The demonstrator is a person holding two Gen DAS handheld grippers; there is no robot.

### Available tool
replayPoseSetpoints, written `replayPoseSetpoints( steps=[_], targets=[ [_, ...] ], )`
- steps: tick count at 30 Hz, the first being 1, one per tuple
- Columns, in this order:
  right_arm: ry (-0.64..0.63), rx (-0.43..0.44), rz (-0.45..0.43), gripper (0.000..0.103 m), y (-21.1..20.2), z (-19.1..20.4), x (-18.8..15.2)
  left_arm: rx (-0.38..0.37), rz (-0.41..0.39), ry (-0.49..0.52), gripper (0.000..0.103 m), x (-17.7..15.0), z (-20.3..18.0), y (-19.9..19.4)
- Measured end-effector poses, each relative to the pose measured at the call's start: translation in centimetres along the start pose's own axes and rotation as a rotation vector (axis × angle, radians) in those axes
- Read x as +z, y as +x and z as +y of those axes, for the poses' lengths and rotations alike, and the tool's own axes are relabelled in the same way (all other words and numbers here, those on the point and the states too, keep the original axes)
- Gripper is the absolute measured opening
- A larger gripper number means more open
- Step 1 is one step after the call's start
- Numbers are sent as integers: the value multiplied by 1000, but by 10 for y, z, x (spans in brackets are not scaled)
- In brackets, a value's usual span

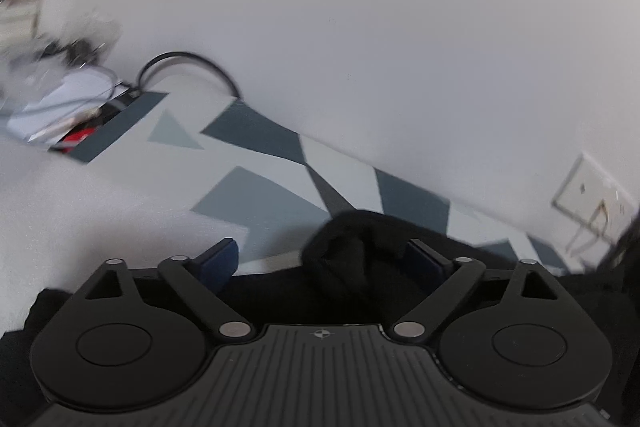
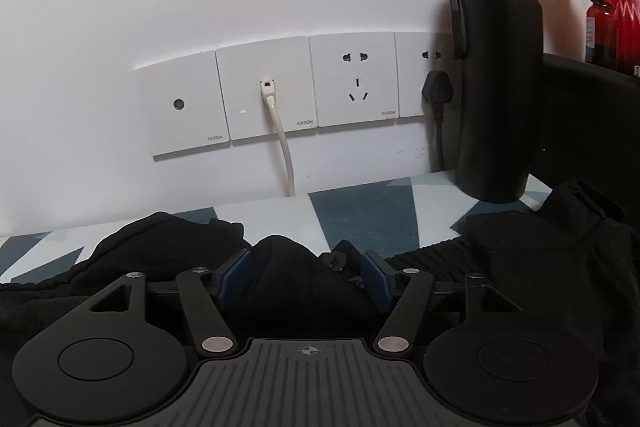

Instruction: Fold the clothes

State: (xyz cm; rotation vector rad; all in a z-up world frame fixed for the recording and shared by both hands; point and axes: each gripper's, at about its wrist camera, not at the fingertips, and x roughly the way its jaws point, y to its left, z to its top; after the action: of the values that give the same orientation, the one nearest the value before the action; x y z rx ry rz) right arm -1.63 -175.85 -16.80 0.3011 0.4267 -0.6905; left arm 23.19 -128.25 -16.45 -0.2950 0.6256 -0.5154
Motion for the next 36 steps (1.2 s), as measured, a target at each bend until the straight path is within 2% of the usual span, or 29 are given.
replayPoseSetpoints(
  steps=[4, 12, 18, 22, 26, 28, 31, 33, 34, 35, 36],
  targets=[
    [-1, 3, -10, 68, -1, 1, -1, -36, -9, -69, 95, 1, 11, -1],
    [-1, -1, 13, 77, 3, 2, -1, -6, 1, -25, 96, 2, 3, 2],
    [4, -14, 34, 86, 7, 3, -1, 88, -2, 16, 96, 3, -6, 1],
    [25, -6, 37, 88, 7, -1, -1, 171, -58, 125, 96, 4, -24, -25],
    [22, -8, 38, 89, 7, -1, -1, 189, -77, 368, 96, -6, -55, -68],
    [18, -11, 39, 89, 6, 0, -1, 212, -53, 511, 97, -20, -71, -79],
    [17, -11, 39, 89, 6, 0, -1, 213, 29, 656, 97, -41, -83, -75],
    [19, -9, 39, 89, 7, 0, -1, 210, 78, 731, 90, -52, -87, -65],
    [22, -7, 38, 89, 6, -1, -1, 208, 97, 766, 76, -56, -89, -59],
    [25, -6, 38, 90, 6, -1, -1, 213, 113, 792, 66, -59, -89, -53],
    [27, -5, 39, 90, 6, -1, -1, 227, 123, 811, 62, -58, -89, -47]
  ],
)
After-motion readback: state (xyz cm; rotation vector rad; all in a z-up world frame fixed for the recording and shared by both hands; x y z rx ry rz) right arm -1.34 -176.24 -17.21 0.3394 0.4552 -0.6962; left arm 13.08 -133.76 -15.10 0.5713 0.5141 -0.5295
